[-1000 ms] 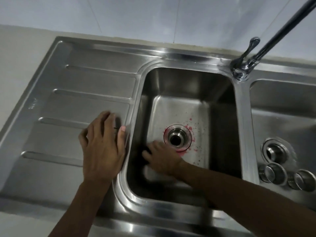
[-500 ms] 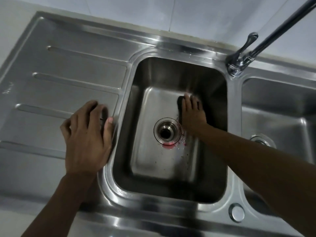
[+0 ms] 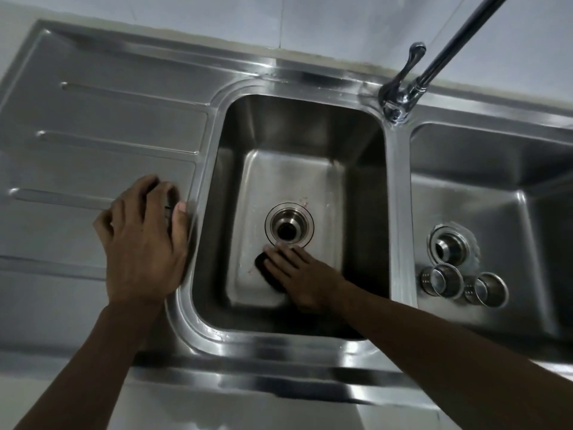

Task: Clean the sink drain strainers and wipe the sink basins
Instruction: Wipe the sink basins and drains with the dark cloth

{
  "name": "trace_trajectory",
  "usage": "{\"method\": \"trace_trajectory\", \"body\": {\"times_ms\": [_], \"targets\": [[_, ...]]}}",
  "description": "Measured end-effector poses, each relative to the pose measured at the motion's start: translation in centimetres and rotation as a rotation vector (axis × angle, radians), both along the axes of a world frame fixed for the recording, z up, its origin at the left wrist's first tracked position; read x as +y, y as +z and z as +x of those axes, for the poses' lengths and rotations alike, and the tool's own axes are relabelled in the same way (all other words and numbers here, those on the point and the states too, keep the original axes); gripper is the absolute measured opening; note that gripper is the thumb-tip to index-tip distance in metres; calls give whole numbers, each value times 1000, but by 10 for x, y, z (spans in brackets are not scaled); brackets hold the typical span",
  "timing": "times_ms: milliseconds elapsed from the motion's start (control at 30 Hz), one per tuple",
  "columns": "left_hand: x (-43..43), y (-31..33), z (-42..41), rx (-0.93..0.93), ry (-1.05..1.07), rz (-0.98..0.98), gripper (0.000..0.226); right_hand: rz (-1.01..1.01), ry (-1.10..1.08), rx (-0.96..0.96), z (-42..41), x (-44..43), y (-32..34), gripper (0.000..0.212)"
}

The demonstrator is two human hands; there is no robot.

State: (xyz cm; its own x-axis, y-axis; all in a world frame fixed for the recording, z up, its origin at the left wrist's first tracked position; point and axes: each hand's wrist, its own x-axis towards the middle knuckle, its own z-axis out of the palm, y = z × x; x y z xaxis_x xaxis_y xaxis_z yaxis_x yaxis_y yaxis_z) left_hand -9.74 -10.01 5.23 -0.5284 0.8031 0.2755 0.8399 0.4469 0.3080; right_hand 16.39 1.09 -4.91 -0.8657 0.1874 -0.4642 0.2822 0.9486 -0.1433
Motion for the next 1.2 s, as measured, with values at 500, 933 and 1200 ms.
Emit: {"method": "trace_trajectory", "body": {"times_ms": [500,933,1200], "targets": [[-1,-15,-6,72,-7,63,43,244,-798,32,-35,84,-25,75],[0,-11,-4,73,13,20,44,-9,-320,348,-94,38,-26,60],[0,-8,-4,59,3,35,44,-301,205,-23,-10,-6,14,54]]}}
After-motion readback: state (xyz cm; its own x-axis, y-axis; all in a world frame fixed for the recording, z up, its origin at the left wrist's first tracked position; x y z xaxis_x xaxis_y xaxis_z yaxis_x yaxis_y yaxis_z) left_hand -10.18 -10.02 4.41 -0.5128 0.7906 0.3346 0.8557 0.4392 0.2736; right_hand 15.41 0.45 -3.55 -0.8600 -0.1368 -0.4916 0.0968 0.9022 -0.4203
